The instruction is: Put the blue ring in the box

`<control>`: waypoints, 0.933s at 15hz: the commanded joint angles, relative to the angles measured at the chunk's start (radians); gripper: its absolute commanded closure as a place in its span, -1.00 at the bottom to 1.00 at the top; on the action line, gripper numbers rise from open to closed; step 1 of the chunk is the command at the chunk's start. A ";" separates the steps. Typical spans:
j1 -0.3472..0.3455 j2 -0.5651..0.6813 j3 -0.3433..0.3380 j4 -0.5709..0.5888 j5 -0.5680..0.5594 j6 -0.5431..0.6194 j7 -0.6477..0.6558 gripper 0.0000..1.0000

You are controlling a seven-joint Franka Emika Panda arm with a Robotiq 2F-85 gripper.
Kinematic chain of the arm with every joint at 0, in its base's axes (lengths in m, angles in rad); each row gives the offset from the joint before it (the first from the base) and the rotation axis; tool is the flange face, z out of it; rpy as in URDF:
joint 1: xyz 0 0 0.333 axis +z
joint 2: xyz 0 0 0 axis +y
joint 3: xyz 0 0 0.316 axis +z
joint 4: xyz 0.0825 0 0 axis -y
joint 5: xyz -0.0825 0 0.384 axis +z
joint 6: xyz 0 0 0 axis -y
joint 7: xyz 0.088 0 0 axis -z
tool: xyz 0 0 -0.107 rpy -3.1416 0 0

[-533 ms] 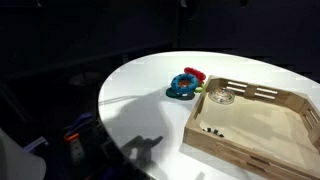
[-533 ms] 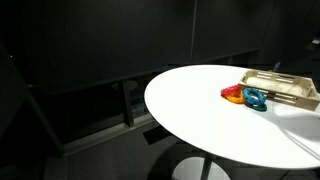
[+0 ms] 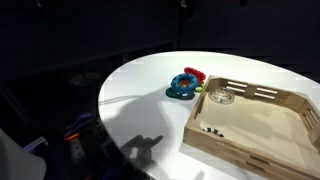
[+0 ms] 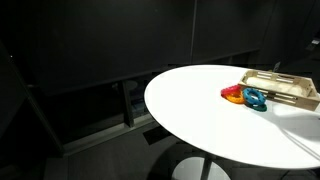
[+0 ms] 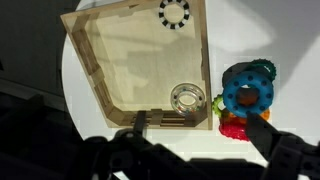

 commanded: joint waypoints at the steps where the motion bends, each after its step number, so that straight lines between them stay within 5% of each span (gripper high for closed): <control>1: 0.006 0.032 0.025 0.020 0.011 0.016 0.031 -1.00; 14: 0.063 0.271 0.108 0.139 0.049 0.130 0.134 -1.00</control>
